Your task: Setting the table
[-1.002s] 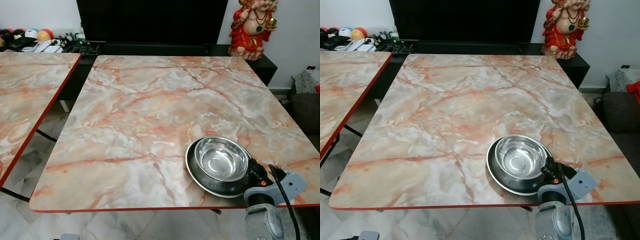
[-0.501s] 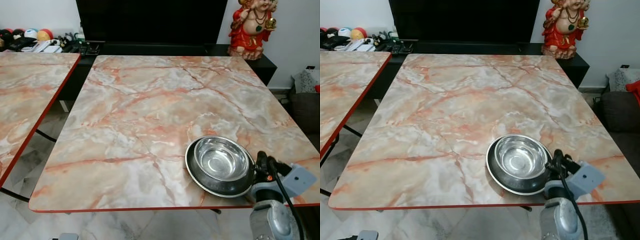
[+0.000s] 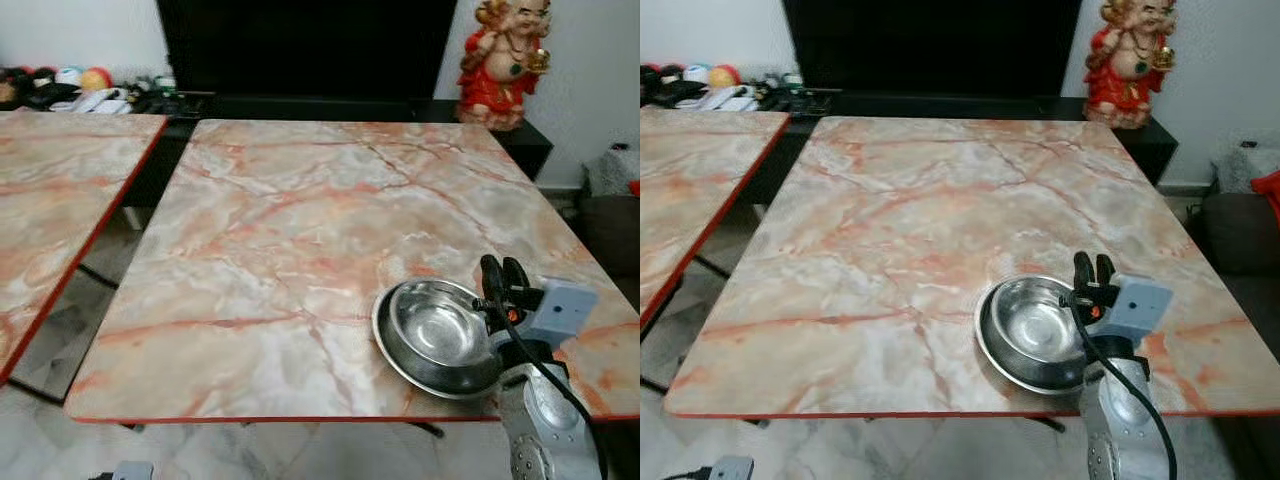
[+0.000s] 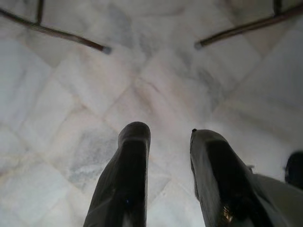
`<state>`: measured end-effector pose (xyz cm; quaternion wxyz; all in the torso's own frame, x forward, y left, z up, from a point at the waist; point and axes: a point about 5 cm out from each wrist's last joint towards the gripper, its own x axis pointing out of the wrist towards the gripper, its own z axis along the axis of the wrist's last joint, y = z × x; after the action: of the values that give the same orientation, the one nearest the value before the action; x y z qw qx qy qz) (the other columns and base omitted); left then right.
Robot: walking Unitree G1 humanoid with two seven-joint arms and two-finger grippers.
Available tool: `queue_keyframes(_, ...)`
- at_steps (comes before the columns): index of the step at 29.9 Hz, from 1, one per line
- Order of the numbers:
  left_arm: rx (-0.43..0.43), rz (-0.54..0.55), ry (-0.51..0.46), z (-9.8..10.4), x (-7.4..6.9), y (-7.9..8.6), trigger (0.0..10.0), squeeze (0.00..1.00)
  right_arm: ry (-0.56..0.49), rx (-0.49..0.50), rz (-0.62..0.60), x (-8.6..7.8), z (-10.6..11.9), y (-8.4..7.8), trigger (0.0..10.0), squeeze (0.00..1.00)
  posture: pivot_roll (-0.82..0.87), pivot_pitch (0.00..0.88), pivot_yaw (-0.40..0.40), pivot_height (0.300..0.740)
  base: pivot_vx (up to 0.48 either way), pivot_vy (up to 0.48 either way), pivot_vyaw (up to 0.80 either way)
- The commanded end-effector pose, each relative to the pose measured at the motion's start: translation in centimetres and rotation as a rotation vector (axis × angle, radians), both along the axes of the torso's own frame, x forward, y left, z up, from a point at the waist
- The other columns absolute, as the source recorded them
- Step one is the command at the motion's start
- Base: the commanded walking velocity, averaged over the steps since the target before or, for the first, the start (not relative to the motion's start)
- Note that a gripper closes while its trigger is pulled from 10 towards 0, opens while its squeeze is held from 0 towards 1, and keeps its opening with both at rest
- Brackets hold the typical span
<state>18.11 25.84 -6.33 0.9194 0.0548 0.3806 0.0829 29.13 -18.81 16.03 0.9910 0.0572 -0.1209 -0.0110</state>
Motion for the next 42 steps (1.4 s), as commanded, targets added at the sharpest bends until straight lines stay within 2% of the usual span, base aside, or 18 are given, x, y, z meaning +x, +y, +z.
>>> queue_keyframes(1, -0.004, 0.053, 0.049, -0.5, -1.7, 1.0, 10.0, 0.0, 0.002, -0.006, 0.028, -0.2, -0.4, 0.7, 10.0, 0.0, -0.05, 0.052, -0.014, 0.74, 0.0, 0.0, 0.8)
queue_keyframes(7, -0.011, 0.05, 0.071, -0.9, -2.2, 0.8, 10.0, 0.0, 0.02, 0.029, 0.061, -0.7, -1.3, 1.0, 10.0, 0.0, -0.05, 0.05, -0.01, 0.74, 0.0, 0.052, 0.53)
queue_keyframes(17, -0.011, 0.044, 0.052, -0.5, -1.3, 0.7, 10.0, 0.0, -0.006, 0.04, 0.101, 0.3, -0.7, 2.1, 10.0, 0.0, -0.04, 0.073, -0.013, 0.74, 0.0, 0.48, 0.0)
queue_keyframes(29, -0.01, 0.053, 0.047, -0.5, -1.3, 0.9, 10.0, 0.0, -0.002, 0.051, 0.138, 0.5, -1.1, 3.3, 10.0, 0.0, -0.02, 0.075, -0.009, 0.74, 0.0, 0.48, 0.0)
queue_keyframes(42, -0.019, 0.053, 0.041, -0.6, -1.3, 0.4, 10.0, 0.0, -0.002, 0.052, 0.142, 1.1, -1.0, 3.4, 10.0, 0.0, 0.0, 0.069, -0.021, 0.74, 0.0, 0.48, 0.0)
